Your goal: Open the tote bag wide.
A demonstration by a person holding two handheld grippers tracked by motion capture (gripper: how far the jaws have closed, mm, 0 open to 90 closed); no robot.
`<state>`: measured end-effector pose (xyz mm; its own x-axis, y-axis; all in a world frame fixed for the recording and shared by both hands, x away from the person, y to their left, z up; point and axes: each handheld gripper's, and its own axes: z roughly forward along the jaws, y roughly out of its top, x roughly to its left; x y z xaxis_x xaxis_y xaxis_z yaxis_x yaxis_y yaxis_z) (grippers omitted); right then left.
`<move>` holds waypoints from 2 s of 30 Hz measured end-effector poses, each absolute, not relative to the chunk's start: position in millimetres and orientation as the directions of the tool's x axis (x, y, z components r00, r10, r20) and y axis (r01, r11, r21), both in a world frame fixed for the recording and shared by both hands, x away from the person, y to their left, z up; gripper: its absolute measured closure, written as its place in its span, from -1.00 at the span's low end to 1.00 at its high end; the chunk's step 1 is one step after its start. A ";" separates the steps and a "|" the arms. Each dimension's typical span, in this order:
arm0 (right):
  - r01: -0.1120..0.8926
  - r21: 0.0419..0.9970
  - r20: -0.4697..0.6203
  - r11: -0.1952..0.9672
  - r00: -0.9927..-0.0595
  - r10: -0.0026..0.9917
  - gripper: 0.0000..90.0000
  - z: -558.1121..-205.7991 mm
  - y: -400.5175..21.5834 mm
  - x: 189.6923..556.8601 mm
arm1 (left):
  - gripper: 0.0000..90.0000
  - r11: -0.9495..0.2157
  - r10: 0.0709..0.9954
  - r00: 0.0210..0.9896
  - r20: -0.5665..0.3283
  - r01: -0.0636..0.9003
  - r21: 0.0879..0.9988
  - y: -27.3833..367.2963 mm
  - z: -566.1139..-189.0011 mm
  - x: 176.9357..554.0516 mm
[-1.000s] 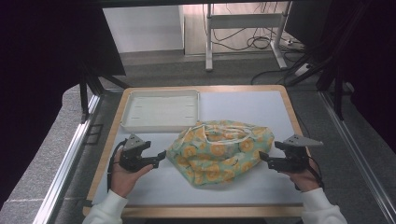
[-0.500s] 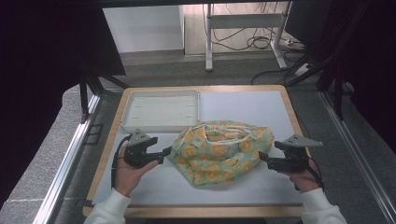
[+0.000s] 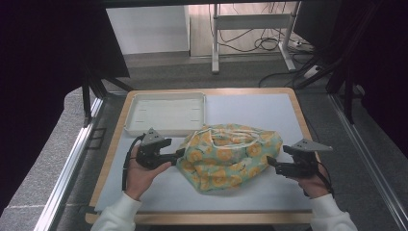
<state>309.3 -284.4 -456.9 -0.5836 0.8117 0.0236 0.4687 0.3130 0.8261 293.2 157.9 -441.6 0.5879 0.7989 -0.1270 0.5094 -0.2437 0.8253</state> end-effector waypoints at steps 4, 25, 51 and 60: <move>0.469 0.826 0.024 0.312 -0.583 0.812 -0.51 -457.1 -285.1 309.4 | -0.18 -0.251 0.793 0.596 -0.127 0.509 0.823 154.3 -441.3 293.4; 0.468 0.827 0.018 0.312 -0.577 0.816 -0.51 -456.8 -285.0 309.7 | -0.11 -0.289 0.785 0.607 -0.126 0.538 0.792 125.3 -445.7 314.3; 0.468 0.822 0.003 0.324 -0.573 0.819 -0.52 -458.4 -282.8 310.1 | 0.26 -0.305 0.787 0.588 -0.186 0.634 0.710 111.3 -475.6 340.1; 0.464 0.823 -0.010 0.327 -0.564 0.825 -0.52 -458.1 -282.5 311.4 | 0.88 -0.333 0.741 0.638 -0.212 0.622 0.709 112.7 -476.3 339.7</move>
<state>311.4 -282.5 -458.1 -0.5644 0.8254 -0.0097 0.4644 0.3273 0.8229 339.7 112.7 -476.3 0.6376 0.7407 -0.2116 0.6219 -0.3328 0.7088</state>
